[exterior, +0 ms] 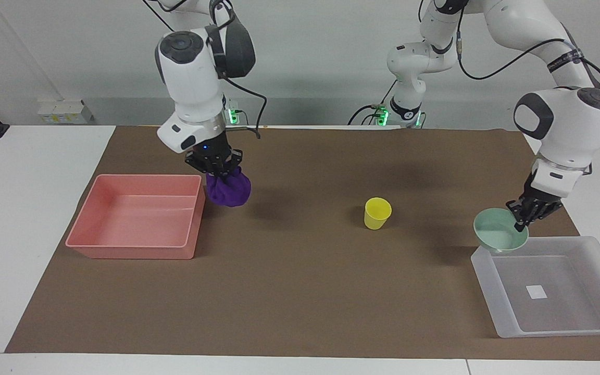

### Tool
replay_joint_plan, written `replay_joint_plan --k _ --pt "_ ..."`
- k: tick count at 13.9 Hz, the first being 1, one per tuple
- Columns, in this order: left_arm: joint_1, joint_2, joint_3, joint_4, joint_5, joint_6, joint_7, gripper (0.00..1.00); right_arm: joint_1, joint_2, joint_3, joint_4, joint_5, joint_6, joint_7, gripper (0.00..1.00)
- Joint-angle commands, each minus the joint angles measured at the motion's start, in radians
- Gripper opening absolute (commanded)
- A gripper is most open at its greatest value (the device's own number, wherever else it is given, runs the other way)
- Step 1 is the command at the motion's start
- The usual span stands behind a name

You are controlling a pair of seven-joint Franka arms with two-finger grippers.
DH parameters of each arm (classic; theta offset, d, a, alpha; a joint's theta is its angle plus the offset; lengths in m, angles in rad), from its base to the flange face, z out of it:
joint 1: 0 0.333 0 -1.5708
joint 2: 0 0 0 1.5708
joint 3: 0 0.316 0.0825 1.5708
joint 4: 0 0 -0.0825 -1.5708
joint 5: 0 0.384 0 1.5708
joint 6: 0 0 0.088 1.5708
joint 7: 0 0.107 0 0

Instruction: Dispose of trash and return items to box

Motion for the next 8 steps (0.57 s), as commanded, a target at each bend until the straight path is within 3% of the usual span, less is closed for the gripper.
replay_joint_plan --k 1,3,5,8 --pt "0.041 0.204 -0.01 0.288 0.007 -0.092 0.009 0.0 -0.053 -0.028 0.008 0.048 -0.035 -0.087 -0.079 0.0" --pt "0.065 0.309 -0.014 0.416 0.007 -0.106 0.009 0.0 -0.113 -0.048 0.008 0.043 -0.044 -0.104 -0.161 0.0" --pt "0.095 0.378 -0.027 0.465 0.005 -0.096 0.009 0.0 -0.213 -0.051 0.009 0.02 -0.044 -0.081 -0.299 0.0" --pt "0.115 0.442 -0.035 0.475 -0.004 -0.019 0.009 0.0 -0.316 -0.105 0.009 -0.174 -0.044 0.112 -0.375 0.0"
